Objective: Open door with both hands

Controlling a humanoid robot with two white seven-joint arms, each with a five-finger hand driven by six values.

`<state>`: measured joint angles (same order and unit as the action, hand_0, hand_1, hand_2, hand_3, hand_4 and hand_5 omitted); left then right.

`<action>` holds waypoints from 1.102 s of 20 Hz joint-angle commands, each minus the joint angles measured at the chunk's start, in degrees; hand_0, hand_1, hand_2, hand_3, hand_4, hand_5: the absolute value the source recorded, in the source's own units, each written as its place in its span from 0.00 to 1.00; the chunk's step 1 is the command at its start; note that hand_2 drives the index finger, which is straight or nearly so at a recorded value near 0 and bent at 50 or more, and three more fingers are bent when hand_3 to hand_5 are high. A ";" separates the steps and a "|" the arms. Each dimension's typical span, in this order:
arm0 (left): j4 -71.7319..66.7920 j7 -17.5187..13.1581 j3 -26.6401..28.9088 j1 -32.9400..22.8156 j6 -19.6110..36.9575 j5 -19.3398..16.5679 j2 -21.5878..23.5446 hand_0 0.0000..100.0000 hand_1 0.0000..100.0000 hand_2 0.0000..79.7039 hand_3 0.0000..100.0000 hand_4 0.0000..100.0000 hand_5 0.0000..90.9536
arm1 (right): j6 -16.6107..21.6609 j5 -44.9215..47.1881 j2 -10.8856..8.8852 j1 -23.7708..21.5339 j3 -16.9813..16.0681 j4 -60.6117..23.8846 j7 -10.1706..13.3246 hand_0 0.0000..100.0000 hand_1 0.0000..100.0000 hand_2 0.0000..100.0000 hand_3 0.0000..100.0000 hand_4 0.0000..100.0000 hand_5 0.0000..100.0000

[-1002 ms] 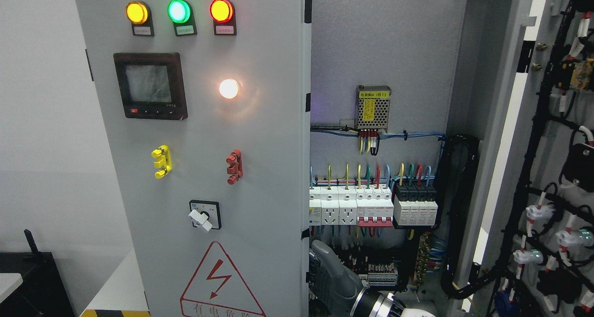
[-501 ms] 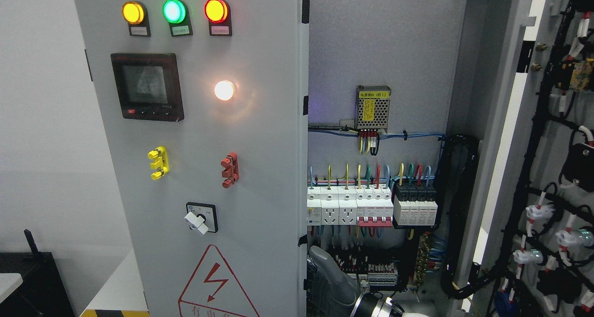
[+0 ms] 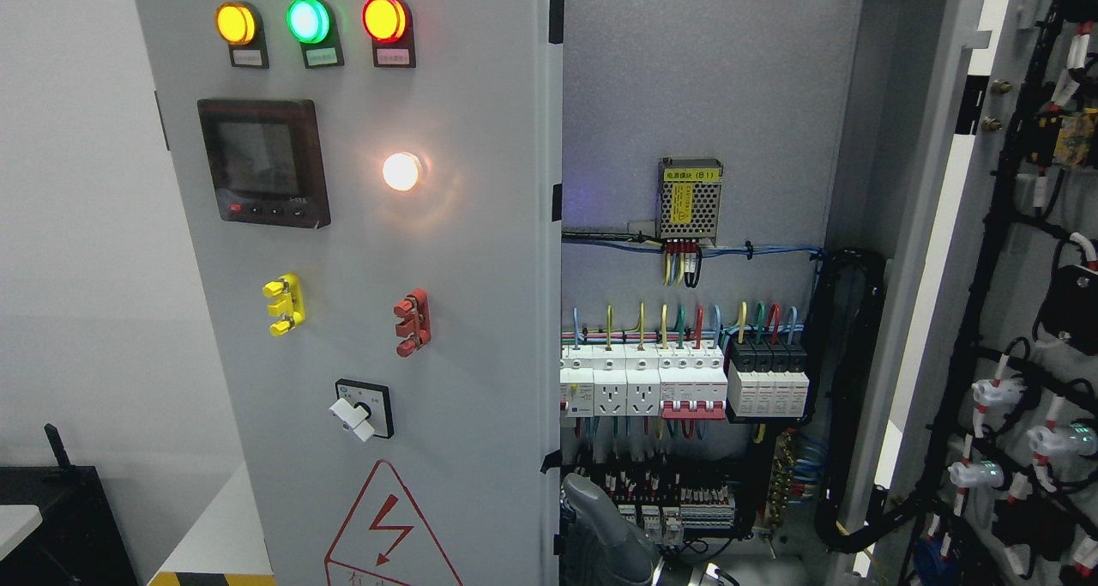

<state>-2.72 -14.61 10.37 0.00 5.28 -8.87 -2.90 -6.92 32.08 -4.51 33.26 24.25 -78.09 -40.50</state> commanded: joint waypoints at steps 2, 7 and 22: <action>0.00 0.02 0.00 -0.79 0.17 -0.01 0.00 0.00 0.00 0.00 0.00 0.03 0.00 | -0.02 0.78 0.02 -1.35 1.33 -2.76 -0.98 0.11 0.00 0.00 0.00 0.00 0.00; 0.00 0.02 0.00 -0.79 0.17 -0.01 0.00 0.00 0.00 0.00 0.00 0.03 0.00 | -0.20 3.77 -0.06 -2.67 2.56 -4.96 -1.07 0.11 0.00 0.00 0.00 0.00 0.00; 0.00 0.02 0.00 -0.79 0.26 -0.01 0.00 0.00 0.00 0.00 0.00 0.03 0.00 | -1.87 3.78 0.02 -6.10 5.55 -10.76 -3.18 0.11 0.00 0.00 0.00 0.00 0.00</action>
<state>-2.72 -14.61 10.37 0.00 5.50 -8.88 -2.90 -8.80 35.71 -4.55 28.27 27.70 -85.04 -43.33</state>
